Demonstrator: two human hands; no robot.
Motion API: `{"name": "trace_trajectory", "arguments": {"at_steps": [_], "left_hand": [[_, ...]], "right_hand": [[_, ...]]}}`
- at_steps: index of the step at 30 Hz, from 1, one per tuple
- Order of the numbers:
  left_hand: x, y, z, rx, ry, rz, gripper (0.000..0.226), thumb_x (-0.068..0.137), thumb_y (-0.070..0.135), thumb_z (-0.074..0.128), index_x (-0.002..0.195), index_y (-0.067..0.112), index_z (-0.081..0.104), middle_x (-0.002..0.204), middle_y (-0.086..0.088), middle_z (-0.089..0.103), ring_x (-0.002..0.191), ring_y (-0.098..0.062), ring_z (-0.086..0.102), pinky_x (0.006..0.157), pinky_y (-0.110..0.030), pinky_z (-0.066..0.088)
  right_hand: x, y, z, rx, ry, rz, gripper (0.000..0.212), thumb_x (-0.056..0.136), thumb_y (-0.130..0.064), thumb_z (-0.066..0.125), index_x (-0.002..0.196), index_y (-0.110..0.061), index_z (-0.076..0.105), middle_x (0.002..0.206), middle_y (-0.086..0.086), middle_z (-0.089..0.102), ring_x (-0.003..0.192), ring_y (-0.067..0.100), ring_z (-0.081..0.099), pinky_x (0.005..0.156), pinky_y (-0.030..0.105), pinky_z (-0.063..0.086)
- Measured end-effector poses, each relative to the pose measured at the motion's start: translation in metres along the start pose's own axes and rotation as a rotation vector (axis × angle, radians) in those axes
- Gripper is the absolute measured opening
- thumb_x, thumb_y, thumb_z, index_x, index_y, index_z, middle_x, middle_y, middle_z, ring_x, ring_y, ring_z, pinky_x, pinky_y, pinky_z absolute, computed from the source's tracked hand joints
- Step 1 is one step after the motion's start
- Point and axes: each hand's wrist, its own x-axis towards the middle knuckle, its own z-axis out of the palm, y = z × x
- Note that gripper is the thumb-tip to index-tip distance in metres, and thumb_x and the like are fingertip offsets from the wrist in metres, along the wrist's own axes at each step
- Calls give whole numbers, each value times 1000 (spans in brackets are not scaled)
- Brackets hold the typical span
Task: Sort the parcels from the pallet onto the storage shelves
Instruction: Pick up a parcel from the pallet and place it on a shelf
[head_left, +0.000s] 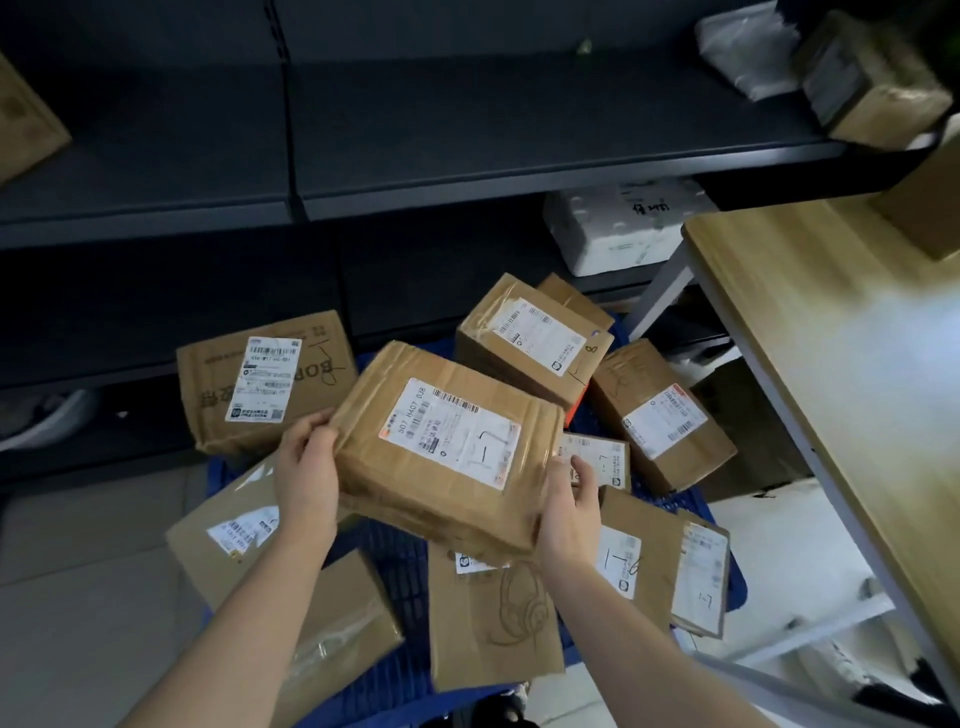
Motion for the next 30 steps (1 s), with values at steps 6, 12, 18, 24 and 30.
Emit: {"name": "trace_trajectory", "arguments": {"at_steps": [6,12,18,24,30], "left_hand": [[-8,-2,-20,-62,-70,19,32,84,6,47,73,25,70,87,-5,65,91,-24,56,79,-38,43],[-26,-31,-16,-5,-92,-56,35,81,7,50,64,28,73,80,-10,65,84,-28,58,74,-38,44],[-49,-69,9,248,-34,-77,51,89,28,67,136,22,49,136,-8,50,125,-28,48,104,-43,39],[-95,-87,15,222,123,-167,105,83,37,74,155,28,-1,159,-10,9,141,-32,27,112,-47,31],[-159,-129,8,148,164,-277,88,76,44,75,146,26,25,147,-12,35,130,-34,42,105,-55,40]], "right_hand": [[-20,5,-25,-50,8,31,71,82,-78,42,123,-23,60,113,-5,64,106,20,59,100,49,47],[-12,29,-67,-226,-48,33,52,84,-65,58,99,-17,67,111,4,65,96,16,59,90,38,47],[-2,54,-98,-431,-231,-48,38,76,-50,70,78,-14,56,77,-1,61,75,17,59,75,45,54],[-6,64,-100,-764,-399,-223,45,86,-60,59,114,-25,61,105,-11,64,98,10,59,86,31,49],[-13,68,-95,-803,-421,-244,58,88,-64,52,128,-23,59,116,-6,66,105,14,59,88,33,49]]}}
